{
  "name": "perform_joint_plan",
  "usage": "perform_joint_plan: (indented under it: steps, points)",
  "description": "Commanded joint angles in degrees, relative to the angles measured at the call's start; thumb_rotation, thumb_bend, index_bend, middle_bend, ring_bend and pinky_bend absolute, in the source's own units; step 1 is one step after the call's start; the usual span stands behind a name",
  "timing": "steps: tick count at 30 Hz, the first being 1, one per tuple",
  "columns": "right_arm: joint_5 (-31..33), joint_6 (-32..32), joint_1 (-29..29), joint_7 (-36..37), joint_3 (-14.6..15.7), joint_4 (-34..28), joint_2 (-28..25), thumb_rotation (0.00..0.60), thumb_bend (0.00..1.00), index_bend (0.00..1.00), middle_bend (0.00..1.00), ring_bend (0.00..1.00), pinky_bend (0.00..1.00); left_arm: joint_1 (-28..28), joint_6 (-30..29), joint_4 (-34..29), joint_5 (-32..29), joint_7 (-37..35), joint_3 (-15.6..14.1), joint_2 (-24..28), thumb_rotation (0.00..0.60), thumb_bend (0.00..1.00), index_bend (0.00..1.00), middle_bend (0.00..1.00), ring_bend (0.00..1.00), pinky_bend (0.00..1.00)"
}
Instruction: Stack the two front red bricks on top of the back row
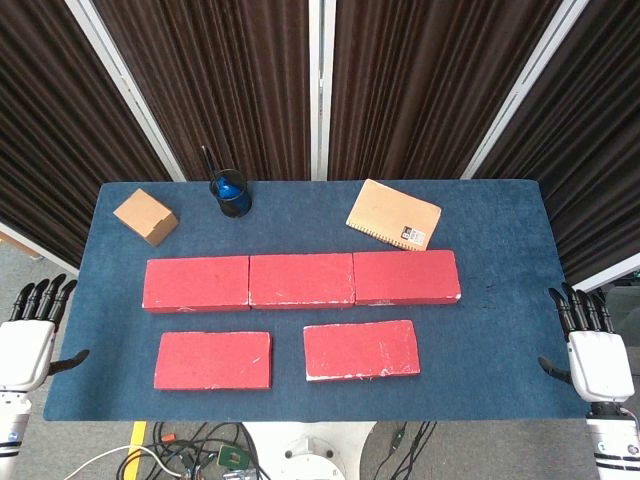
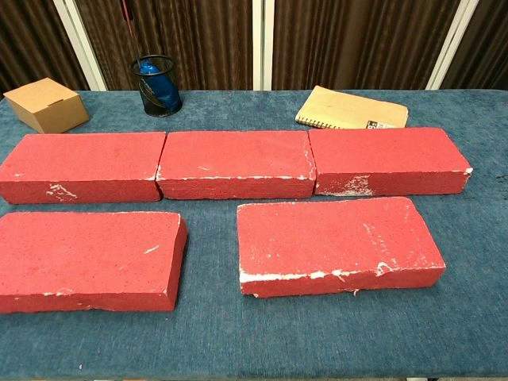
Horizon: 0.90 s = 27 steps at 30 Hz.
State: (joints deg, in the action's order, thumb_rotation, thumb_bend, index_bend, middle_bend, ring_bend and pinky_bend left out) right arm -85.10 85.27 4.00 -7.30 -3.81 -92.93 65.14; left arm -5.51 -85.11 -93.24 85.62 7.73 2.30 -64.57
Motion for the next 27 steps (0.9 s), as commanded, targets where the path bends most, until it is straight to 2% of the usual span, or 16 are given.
perform_joint_plan:
  steps: [1,10,17,27]
  points:
    - [0.0,0.1,0.0,0.0,0.0,-0.1,-0.1,0.600,0.00,0.00,0.00,0.00,0.00,-0.1,0.4,-0.2,0.0,-0.3,-0.2,-0.1,0.600,0.00,0.02,0.00,0.00,0.03]
    - [0.2,-0.1,0.2,0.0,-0.3,-0.5,-0.4,0.600,0.00,0.00,0.00,0.00,0.00,-1.0,4.3,-3.4,1.9,-1.8,-2.9,0.0,0.600,0.00,0.02,0.00,0.00,0.03]
    - [0.3,-0.2,0.3,0.1,-0.5,-0.5,-0.5,0.600,0.00,0.00,0.00,0.00,0.00,-3.6,10.8,-6.4,4.5,-4.6,-5.8,-1.7,0.600,0.00,0.02,0.00,0.00,0.03]
    - [0.3,-0.1,0.1,0.4,-0.3,-0.4,-0.8,0.600,0.00,0.00,0.00,0.00,0.00,-7.8,18.5,-7.5,0.4,2.6,-4.6,-10.5,0.600,0.00,0.01,0.00,0.00,0.00]
